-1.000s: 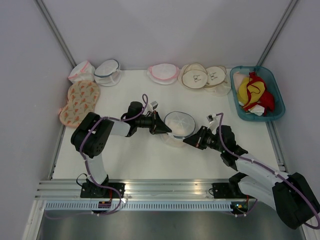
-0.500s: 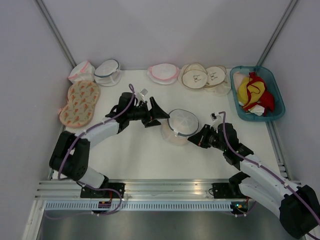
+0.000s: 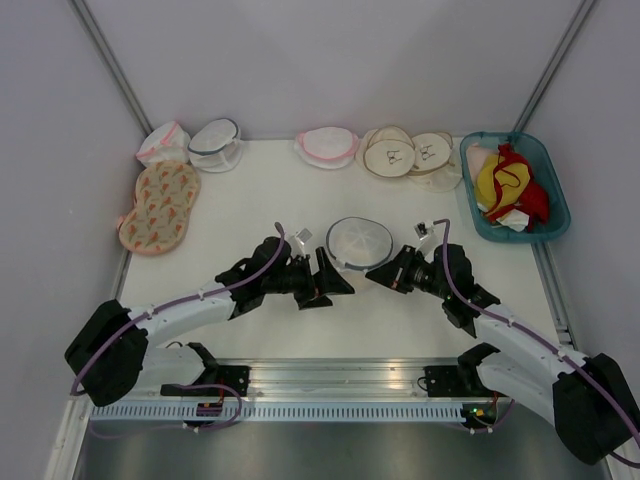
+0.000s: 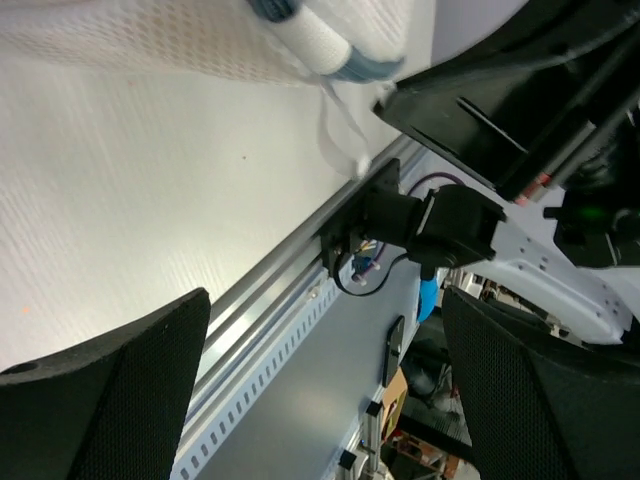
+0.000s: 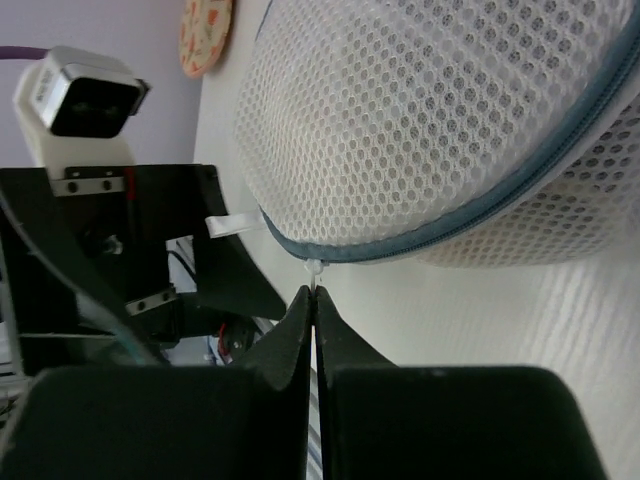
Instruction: Unzip the laundry bag and remove the bra
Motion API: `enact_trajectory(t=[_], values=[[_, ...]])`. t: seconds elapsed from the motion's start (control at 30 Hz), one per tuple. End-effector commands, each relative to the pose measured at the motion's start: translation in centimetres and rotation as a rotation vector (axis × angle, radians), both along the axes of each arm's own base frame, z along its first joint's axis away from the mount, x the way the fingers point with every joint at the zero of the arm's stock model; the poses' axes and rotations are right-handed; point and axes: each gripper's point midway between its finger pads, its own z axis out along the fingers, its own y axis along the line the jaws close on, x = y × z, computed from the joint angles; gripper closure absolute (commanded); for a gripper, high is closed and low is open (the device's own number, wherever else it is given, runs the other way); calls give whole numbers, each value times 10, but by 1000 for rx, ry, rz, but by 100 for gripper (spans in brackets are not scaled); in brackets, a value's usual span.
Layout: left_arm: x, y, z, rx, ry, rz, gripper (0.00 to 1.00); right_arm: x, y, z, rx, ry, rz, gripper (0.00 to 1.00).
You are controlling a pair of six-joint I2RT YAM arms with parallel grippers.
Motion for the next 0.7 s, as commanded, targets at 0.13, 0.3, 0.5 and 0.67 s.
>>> enact_trajectory(t=[0.13, 0.3, 0.5, 0.67], values=[[38, -18, 16, -37, -12, 145, 1, -7, 18, 32, 139, -62, 104, 100], [68, -28, 49, -82, -92, 229, 0, -14, 20, 34, 130, -67, 131, 100], [87, -44, 42, -82, -63, 257, 0, -20, 22, 38, 136, -77, 154, 100], [86, -53, 24, -64, -21, 220, 2, -22, 23, 40, 144, -83, 157, 100]])
